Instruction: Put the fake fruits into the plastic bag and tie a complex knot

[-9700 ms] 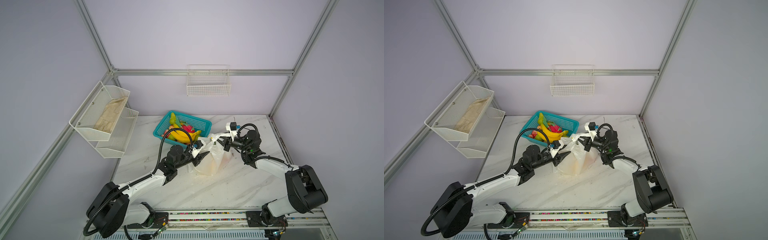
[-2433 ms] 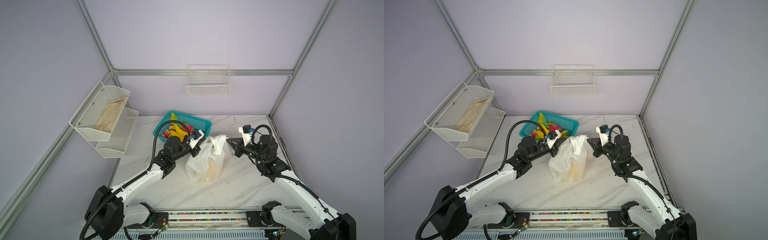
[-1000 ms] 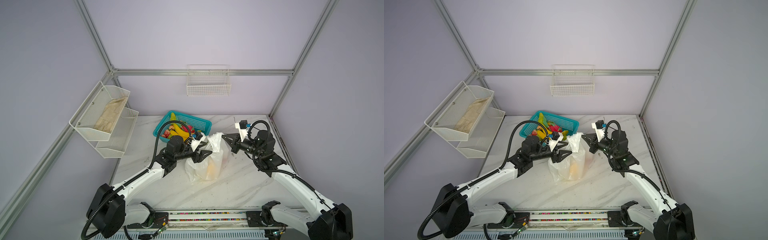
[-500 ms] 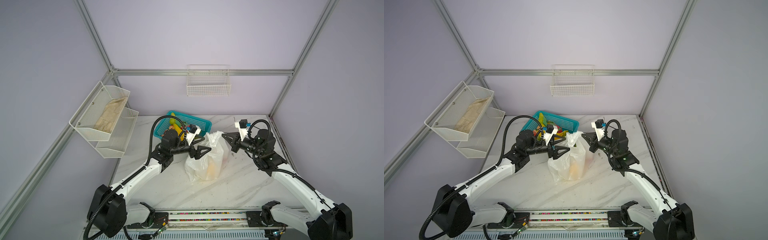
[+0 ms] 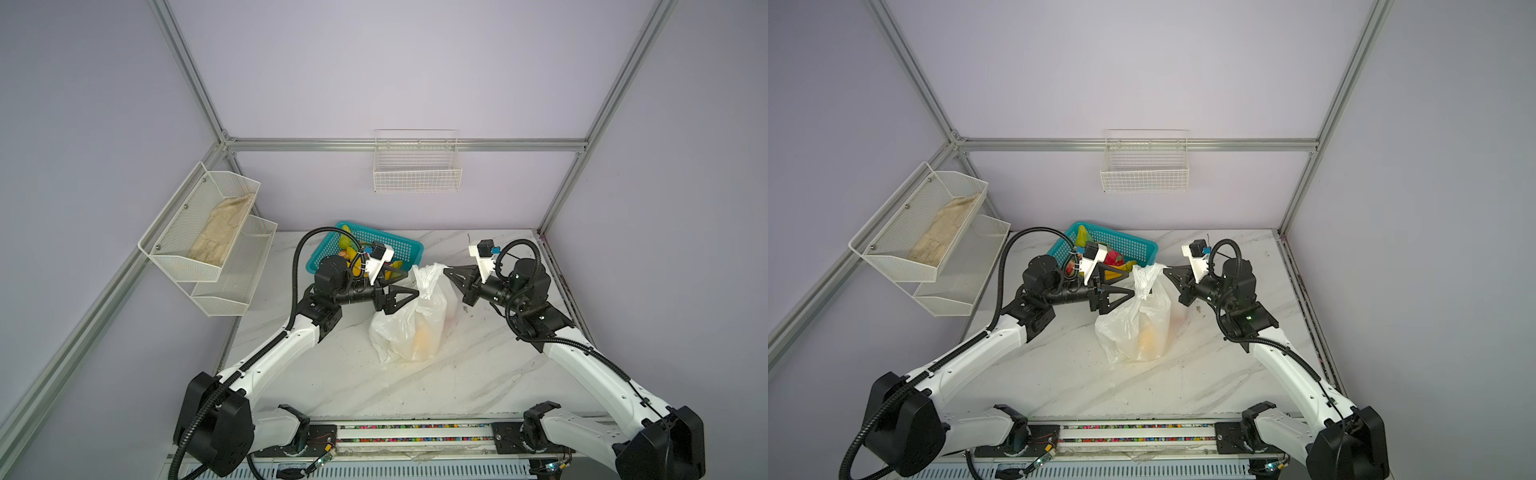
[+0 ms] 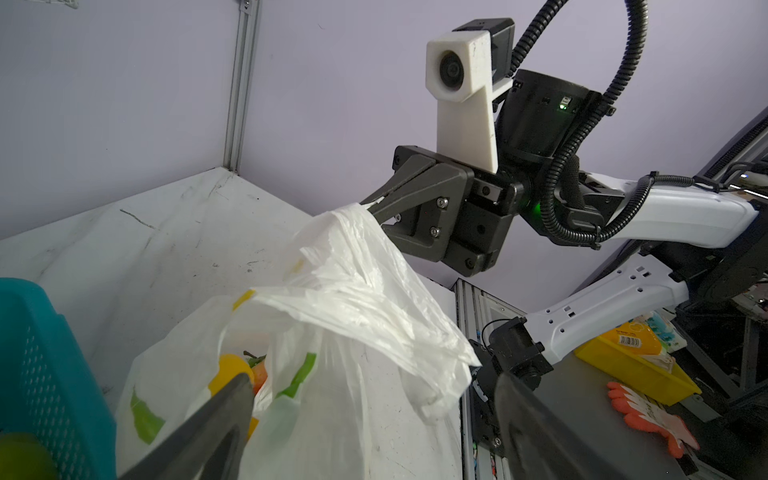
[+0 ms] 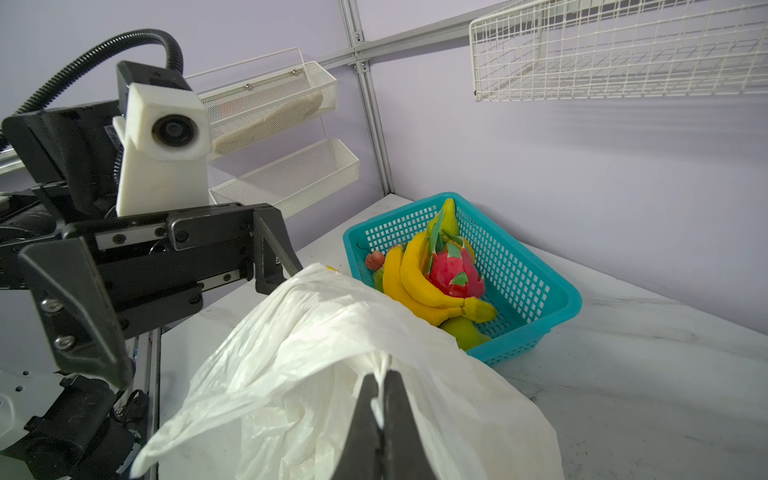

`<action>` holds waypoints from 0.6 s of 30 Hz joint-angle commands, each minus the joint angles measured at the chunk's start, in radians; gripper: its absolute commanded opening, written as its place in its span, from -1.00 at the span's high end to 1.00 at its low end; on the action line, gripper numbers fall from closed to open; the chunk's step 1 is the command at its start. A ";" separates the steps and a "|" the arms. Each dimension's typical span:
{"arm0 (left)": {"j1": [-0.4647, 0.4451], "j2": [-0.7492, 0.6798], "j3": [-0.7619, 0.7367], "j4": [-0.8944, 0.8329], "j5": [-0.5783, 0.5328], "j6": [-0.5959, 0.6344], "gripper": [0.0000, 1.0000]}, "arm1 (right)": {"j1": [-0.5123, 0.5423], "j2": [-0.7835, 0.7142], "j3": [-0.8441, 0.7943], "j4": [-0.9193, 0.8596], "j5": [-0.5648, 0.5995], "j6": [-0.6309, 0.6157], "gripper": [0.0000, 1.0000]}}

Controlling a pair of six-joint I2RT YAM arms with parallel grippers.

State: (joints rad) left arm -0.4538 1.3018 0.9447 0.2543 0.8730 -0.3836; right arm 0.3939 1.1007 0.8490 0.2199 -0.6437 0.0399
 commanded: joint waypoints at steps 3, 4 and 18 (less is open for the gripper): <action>0.000 0.061 0.151 0.053 0.020 -0.099 -0.61 | 0.008 0.003 0.028 0.019 -0.010 -0.006 1.00; -0.002 0.068 0.160 0.053 0.020 -0.106 -0.57 | 0.008 0.004 0.028 0.021 -0.010 -0.005 1.00; -0.034 0.151 0.215 -0.110 -0.081 0.034 -0.22 | 0.018 0.016 0.029 0.105 -0.045 0.060 1.00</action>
State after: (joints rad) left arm -0.4812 1.4494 1.0569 0.1818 0.8284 -0.4091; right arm 0.4030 1.1118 0.8494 0.2596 -0.6567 0.0742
